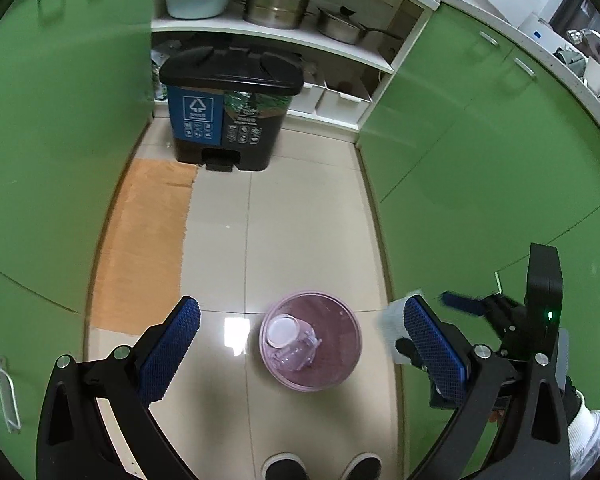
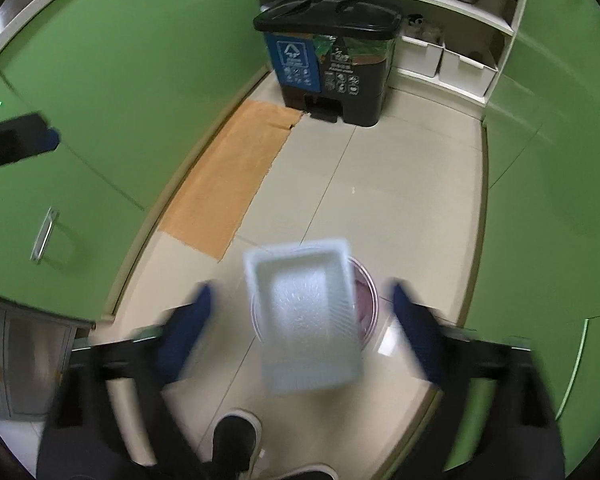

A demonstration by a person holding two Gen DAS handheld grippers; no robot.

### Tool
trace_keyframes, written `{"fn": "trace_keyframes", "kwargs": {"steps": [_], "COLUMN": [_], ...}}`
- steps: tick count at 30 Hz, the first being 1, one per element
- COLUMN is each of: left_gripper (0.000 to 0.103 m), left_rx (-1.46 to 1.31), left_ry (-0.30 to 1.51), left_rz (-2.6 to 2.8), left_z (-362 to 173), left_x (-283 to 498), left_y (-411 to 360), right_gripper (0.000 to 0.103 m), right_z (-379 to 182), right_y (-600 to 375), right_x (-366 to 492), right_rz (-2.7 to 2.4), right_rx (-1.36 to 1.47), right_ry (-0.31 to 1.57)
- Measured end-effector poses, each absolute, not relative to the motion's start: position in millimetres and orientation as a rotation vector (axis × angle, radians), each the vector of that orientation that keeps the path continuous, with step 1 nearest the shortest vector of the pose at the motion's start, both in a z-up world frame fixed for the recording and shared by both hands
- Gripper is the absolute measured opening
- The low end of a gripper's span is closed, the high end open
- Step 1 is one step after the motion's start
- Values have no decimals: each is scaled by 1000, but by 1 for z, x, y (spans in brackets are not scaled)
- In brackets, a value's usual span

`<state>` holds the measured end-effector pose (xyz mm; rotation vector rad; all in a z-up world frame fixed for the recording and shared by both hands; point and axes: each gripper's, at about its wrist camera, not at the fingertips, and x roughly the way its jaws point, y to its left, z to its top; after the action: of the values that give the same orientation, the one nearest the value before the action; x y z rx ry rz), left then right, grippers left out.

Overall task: Collect trash
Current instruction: 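Carry the lid and box to the pink wastebasket and release both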

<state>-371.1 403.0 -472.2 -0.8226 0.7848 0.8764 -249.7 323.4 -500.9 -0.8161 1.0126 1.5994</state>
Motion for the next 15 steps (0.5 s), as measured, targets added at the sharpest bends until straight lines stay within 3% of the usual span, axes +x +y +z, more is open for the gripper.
{"fn": "trace_keyframes", "kwargs": {"steps": [8, 15], "left_gripper": [98, 98], "left_rx": [-806, -761], "left_ry": [799, 824], "left_rz": [853, 802], "left_z": [-453, -364], "left_x": [-354, -324], "left_y": [400, 373], "right_gripper": [98, 98], "right_z": [-483, -370], "right_y": [319, 285], "right_x": [-234, -199], "right_rz": [1532, 1478], "right_rx": [-806, -733], "right_ry": [1023, 1013]}}
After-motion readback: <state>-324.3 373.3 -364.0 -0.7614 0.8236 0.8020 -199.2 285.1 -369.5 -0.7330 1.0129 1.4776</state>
